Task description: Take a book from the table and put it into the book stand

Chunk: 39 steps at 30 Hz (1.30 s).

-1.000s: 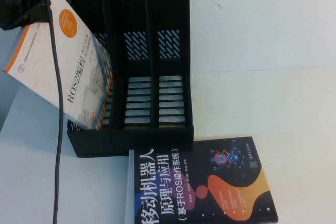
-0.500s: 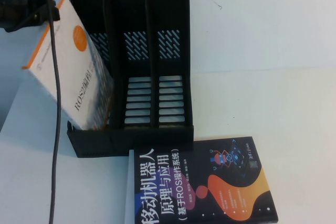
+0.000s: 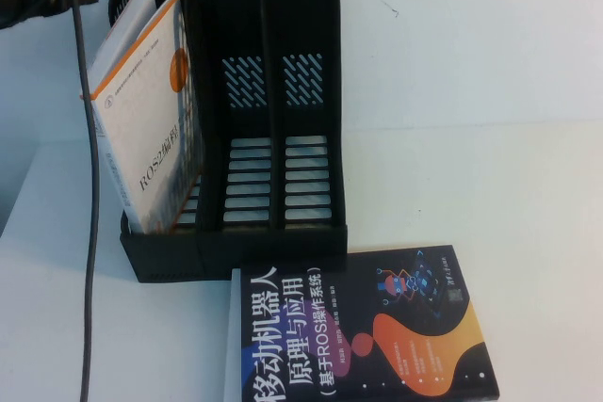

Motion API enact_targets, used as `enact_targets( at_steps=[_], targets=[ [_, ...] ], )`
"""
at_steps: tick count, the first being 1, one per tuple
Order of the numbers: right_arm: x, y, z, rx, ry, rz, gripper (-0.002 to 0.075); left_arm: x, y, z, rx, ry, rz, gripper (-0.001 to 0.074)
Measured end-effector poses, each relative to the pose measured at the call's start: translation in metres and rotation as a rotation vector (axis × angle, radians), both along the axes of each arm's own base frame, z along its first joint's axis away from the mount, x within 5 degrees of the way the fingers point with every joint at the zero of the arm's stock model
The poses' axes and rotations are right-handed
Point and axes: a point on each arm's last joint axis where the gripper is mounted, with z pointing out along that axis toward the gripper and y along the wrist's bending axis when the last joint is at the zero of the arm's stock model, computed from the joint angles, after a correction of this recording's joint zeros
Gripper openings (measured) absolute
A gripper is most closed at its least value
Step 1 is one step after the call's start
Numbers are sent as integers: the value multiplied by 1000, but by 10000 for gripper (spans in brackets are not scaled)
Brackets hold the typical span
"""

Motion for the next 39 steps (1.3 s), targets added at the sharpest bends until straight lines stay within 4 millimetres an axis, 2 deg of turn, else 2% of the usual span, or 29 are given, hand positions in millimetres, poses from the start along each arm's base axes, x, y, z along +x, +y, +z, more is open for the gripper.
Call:
enact_targets(
  at_steps=[4, 6, 12, 17, 19, 22, 27, 30, 33, 39],
  targets=[
    [-1, 3, -2, -22, 25, 59, -1, -19, 4, 22, 92, -68, 6, 106],
    [2, 7, -3, -27, 55, 97, -1, -34, 8, 36, 168, -107, 11, 44],
    [24, 25, -9, -5, 172, 200, -1, -86, 22, 76, 332, -206, 95, 4],
    [47, 38, -12, 54, 192, 235, -1, -133, 35, 85, 274, -264, 218, 2],
    [55, 41, -11, 59, 163, 234, -1, -151, 35, 78, 237, -291, 239, 1],
    [64, 41, -8, 32, 99, 235, -1, -180, 33, 59, 174, -341, 264, 0],
    [67, 36, -5, -71, 40, 240, -1, -230, 35, 11, 131, -439, 336, -1],
    [67, 34, -7, -104, 58, 239, -1, -252, 36, -13, 129, -497, 370, -1],
    [66, 33, -8, -122, 78, 237, -1, -264, 37, -35, 128, -521, 392, -1],
    [65, 32, -9, -124, 83, 236, -1, -268, 36, -63, 137, -436, 373, -1]
  ],
)
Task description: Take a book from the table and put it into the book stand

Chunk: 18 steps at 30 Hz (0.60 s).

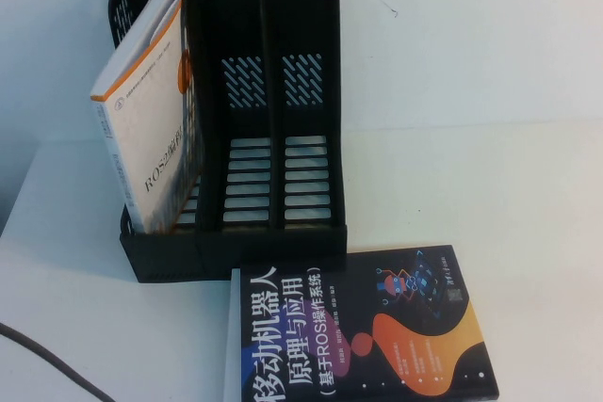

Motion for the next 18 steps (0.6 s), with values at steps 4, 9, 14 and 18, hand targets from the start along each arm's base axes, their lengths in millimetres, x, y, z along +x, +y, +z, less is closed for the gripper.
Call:
enact_targets(
  at_steps=[4, 9, 14, 18],
  targets=[
    [0, 0, 0, 0, 0, 0, -1, -1, -2, -7, 48, 70, -34, -1],
    [0, 0, 0, 0, 0, 0, -1, -2, -8, -8, -19, 81, -84, -1],
    [0, 0, 0, 0, 0, 0, -1, -2, -16, -5, -255, 83, -143, -1],
    [0, 0, 0, -2, 2, 1, -1, -3, -20, -6, -305, 107, -176, -1]
  ],
)
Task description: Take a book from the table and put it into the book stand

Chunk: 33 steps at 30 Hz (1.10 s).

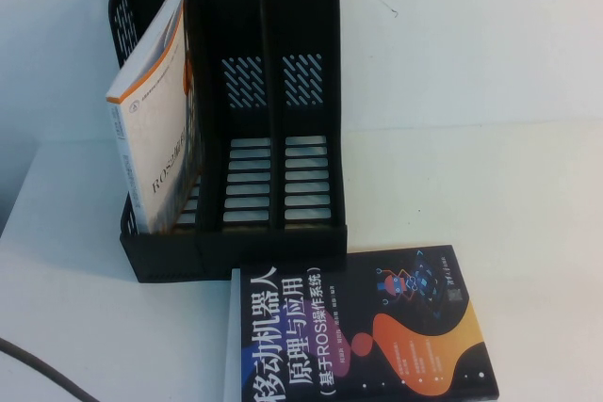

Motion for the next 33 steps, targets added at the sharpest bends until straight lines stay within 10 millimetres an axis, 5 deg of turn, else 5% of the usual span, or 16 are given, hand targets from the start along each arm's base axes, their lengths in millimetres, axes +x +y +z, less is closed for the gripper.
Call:
enact_targets(
  at_steps=[9, 15, 25, 33],
  targets=[
    [0, 0, 0, -2, 0, 0, -1, 2, 5, -12, 100, 28, 39, -1],
    [0, 0, 0, -2, 2, 0, -1, -15, 13, -47, 399, 63, 53, -1],
    [0, 0, 0, -3, 4, 0, -1, -51, 12, -107, 477, -25, 70, -1],
    [0, 0, 0, -3, 3, 1, -1, -56, 9, -154, 501, 53, -6, -1]
  ],
)
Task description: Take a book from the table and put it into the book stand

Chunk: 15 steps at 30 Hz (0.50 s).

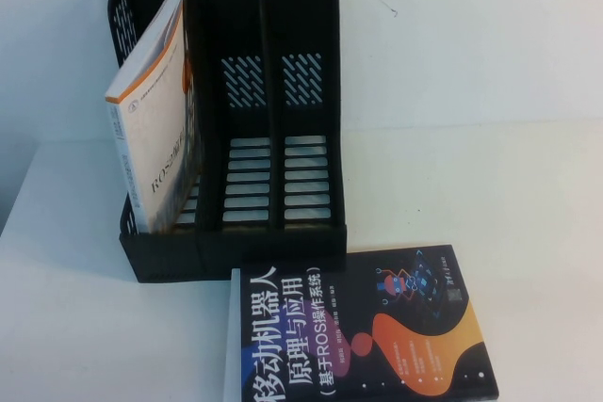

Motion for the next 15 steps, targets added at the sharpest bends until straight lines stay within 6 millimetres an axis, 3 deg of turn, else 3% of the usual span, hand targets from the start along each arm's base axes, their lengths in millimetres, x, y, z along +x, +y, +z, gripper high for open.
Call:
enact_targets(
  at_steps=[5, 15],
  targets=[
    [0, 0, 0, 1, 2, -1, -1, -1, -2, 0, 110, -16, -88, -1],
    [0, 0, 0, 1, 2, -1, -1, 0, -1, 0, 147, -29, -89, -1]
  ],
)
